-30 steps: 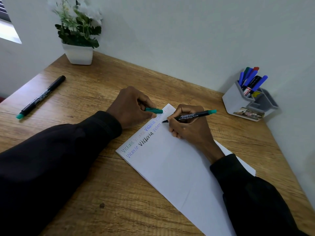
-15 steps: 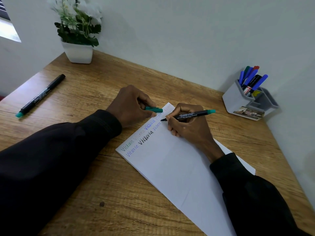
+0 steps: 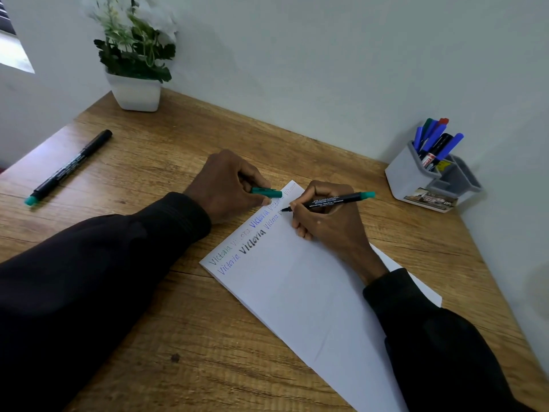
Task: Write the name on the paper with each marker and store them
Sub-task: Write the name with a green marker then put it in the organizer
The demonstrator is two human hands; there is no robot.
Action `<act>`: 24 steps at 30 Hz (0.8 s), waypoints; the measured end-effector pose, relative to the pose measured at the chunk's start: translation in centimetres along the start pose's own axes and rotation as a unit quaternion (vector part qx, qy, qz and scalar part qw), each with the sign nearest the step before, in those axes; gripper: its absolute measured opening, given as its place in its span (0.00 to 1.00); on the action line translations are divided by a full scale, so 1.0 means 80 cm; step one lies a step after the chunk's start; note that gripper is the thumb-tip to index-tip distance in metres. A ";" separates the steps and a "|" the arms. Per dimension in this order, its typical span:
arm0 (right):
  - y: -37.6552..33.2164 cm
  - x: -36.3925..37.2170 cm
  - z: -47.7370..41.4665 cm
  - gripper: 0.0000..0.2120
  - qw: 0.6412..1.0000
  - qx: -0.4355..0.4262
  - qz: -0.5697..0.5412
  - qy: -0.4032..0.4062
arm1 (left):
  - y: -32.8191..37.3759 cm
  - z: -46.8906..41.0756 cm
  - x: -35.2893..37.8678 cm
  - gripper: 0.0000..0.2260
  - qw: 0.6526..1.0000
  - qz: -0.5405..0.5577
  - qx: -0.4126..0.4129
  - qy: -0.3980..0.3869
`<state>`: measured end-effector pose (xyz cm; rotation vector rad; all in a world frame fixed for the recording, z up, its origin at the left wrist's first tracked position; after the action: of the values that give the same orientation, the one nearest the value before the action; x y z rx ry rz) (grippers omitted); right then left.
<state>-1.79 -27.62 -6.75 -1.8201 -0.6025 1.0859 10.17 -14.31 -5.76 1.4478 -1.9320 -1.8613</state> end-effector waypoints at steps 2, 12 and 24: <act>0.000 0.000 -0.001 0.11 1.000 0.004 0.005 0.002 | 0.000 0.000 0.000 0.13 1.000 0.001 0.000 -0.001; 0.001 0.000 0.000 0.08 1.000 0.012 -0.024 0.012 | 0.000 0.000 -0.001 0.13 1.000 0.009 0.007 0.000; -0.001 -0.003 0.001 0.08 1.000 0.013 -0.010 0.022 | -0.001 -0.001 -0.001 0.12 1.000 0.008 0.009 0.004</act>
<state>-2.00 -27.72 -6.59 -1.8064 -0.5770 1.0335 10.31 -14.31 -5.78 1.4374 -1.9555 -1.8323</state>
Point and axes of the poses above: each hand's wrist, its own z-axis away from the middle knuckle, its own x-axis out of the palm, y = z × x, the point moved 9 cm from there along -z, towards the middle knuckle, and after that the axes turned 4 degrees about z, right-handed, at the moved point
